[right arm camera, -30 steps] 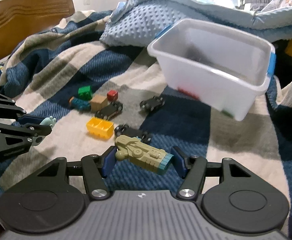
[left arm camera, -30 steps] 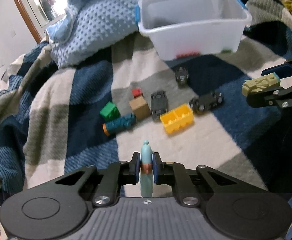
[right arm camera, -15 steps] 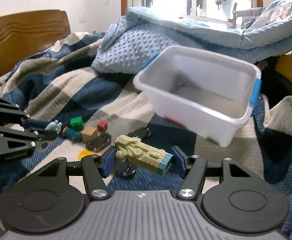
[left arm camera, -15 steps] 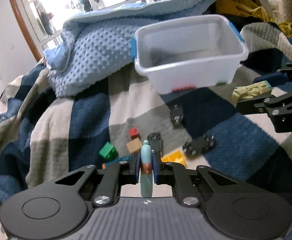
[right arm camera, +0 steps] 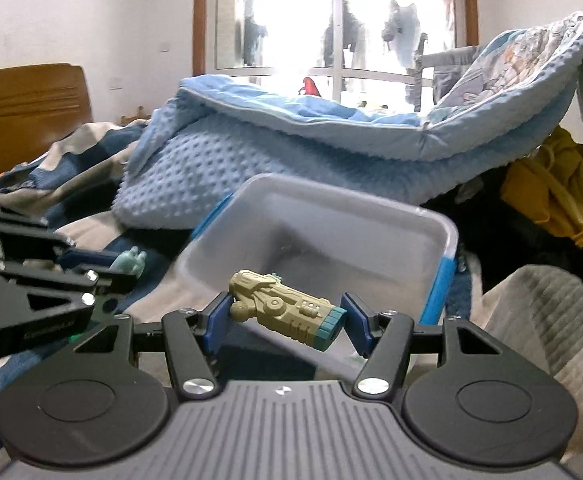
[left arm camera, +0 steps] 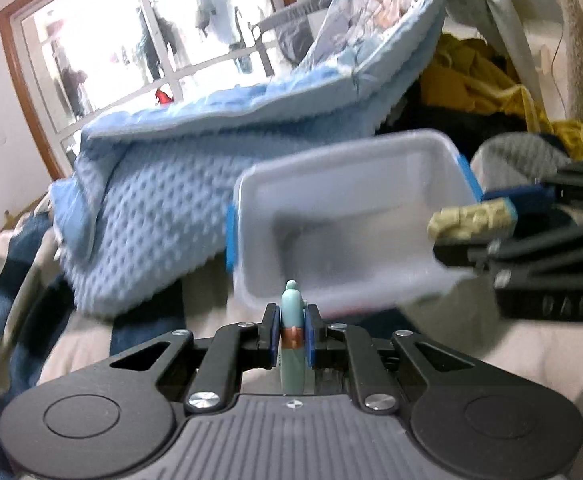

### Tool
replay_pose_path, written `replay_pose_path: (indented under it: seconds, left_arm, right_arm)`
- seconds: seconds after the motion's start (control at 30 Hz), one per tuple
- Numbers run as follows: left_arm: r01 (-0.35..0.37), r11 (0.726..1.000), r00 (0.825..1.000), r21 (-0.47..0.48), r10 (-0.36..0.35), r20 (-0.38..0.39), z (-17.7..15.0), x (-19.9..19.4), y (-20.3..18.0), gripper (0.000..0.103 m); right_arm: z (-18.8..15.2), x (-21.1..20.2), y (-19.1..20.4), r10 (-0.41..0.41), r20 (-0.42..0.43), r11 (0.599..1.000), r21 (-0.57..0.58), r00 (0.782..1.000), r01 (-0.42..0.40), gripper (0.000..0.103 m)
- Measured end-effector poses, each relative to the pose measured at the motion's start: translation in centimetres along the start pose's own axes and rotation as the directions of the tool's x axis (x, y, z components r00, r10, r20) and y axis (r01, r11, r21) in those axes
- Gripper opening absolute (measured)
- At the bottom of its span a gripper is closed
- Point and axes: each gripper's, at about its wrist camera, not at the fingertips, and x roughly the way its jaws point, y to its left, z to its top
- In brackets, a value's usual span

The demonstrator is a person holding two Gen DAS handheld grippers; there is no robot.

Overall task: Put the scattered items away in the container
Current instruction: 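Carry the light blue toy and beige tank over the white bin, then open both tools to drop the toys into the bin and withdraw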

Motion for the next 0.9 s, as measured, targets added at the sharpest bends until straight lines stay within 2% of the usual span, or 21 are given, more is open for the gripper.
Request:
replay_pose_path:
  seconds: [0.13, 0.37, 0.63, 0.7, 0.77, 0.83, 0.87, 0.9]
  left_arm:
    - [0.014, 1.000, 1.000, 0.009, -0.014, 0.020, 2.7, 2.3, -0.4, 0.015]
    - [0.036, 0.999, 0.999, -0.012, -0.036, -0.033, 5.5, 8.9, -0.8, 0.015]
    - [0.053, 0.999, 0.996, 0.008, -0.053, -0.077, 6.1, 15.0, -2.0, 0.015]
    - [0.060, 0.998, 0.995, 0.001, -0.060, -0.080, 5.7, 15.5, -2.2, 0.018]
    - [0.059, 0.998, 0.995, -0.026, -0.061, -0.085, 5.3, 15.6, -2.1, 0.028]
    - [0.069, 0.995, 0.992, -0.068, -0.076, -0.098, 4.8, 15.4, -1.7, 0.037]
    - [0.073, 0.994, 0.991, -0.083, -0.081, -0.104, 4.6, 15.3, -1.6, 0.041]
    - [0.077, 0.993, 0.991, -0.091, -0.086, -0.106, 4.4, 14.9, -1.4, 0.042]
  right_arm:
    - [1.0, 1.7, -1.2, -0.028, 0.000, 1.000, 0.002, 1.000, 0.028, 0.062]
    - [2.2, 5.4, -3.5, -0.050, -0.016, 0.999, -0.017, 0.999, 0.050, 0.063]
    - [1.9, 9.3, -4.8, -0.047, -0.077, 0.997, -0.057, 0.996, 0.042, 0.063]
    - [1.6, 9.6, -5.1, -0.037, -0.080, 0.998, -0.049, 0.996, 0.033, 0.069]
    - [1.4, 9.7, -5.2, -0.055, -0.081, 0.997, -0.056, 0.995, 0.050, 0.075]
    - [1.3, 9.8, -5.3, -0.065, -0.080, 0.997, -0.054, 0.995, 0.060, 0.086]
    - [1.3, 9.6, -5.4, -0.062, -0.079, 0.997, -0.049, 0.995, 0.058, 0.088]
    - [1.3, 9.5, -5.5, -0.058, -0.079, 0.998, -0.042, 0.995, 0.055, 0.091]
